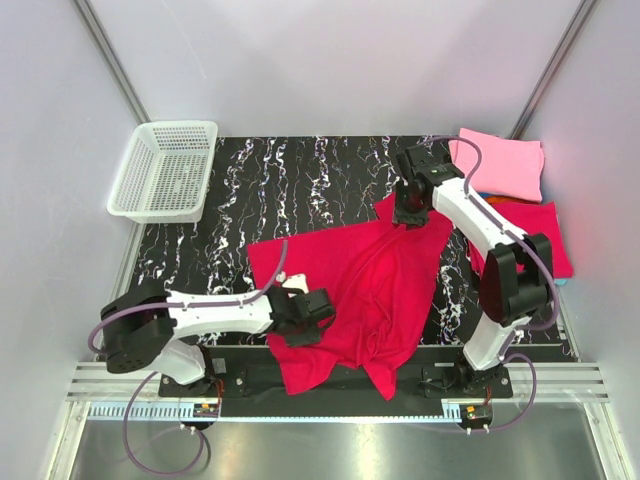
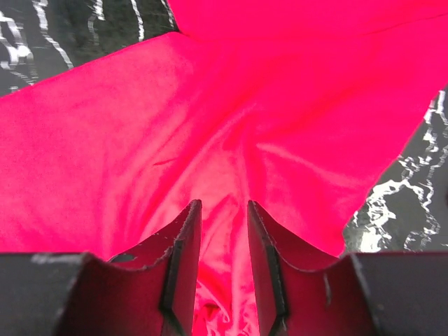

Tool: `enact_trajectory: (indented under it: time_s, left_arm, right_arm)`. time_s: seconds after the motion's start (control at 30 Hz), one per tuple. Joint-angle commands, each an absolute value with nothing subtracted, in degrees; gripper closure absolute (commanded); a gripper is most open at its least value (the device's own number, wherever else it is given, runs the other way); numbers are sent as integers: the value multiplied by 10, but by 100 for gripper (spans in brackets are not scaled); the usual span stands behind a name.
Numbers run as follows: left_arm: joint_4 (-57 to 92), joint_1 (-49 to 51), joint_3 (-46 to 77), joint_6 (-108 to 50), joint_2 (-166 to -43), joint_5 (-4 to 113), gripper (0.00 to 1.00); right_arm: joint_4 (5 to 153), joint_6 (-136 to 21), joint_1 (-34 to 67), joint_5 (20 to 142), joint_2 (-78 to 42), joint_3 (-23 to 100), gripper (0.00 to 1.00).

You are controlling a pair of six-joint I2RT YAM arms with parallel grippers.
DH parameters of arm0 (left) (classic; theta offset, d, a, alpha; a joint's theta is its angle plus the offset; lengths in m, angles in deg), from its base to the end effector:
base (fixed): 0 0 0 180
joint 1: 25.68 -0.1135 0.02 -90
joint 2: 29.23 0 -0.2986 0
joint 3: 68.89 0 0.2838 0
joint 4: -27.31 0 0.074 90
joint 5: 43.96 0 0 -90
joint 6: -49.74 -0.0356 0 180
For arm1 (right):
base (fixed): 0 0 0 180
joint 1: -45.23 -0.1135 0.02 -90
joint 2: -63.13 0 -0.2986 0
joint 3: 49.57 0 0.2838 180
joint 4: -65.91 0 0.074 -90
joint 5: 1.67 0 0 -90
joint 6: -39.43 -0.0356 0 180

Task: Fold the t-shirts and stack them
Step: Fold the tshirt

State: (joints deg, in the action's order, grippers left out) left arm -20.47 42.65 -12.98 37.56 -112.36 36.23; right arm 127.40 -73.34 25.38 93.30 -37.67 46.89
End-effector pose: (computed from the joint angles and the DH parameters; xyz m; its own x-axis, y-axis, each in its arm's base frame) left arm 0.1034 -0.2439 0.1748 -0.9545 -0.2063 -0.2155 -0.1589 0.9629 -0.2183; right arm 0.3808 0.1342 0.2855 -0.9093 0.0817 -0.4081 0.0510 0.9950 0.0856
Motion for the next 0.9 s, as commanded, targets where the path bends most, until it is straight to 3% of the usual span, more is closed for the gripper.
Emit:
enact_trajectory:
  time_s: [0.0, 0.23, 0.4, 0.57, 0.87]
  left_arm:
    - [-389, 428, -73, 394, -1085, 264, 62]
    - [-467, 409, 3, 395, -1039, 192, 57]
    - [-463, 304, -21, 340, -1015, 179, 53]
    - [-359, 162, -29, 219, -1006, 214, 53]
    - [-234, 16, 40, 79, -1181, 266, 53]
  right_arm:
    - [1282, -718, 250, 951, -330, 462, 60]
    - [1268, -720, 251, 933, -284, 433, 61]
    - [1213, -730, 251, 897, -215, 350, 64]
    - [1177, -739, 250, 857, -184, 291, 64]
    - [1146, -749, 250, 835, -174, 236, 65]
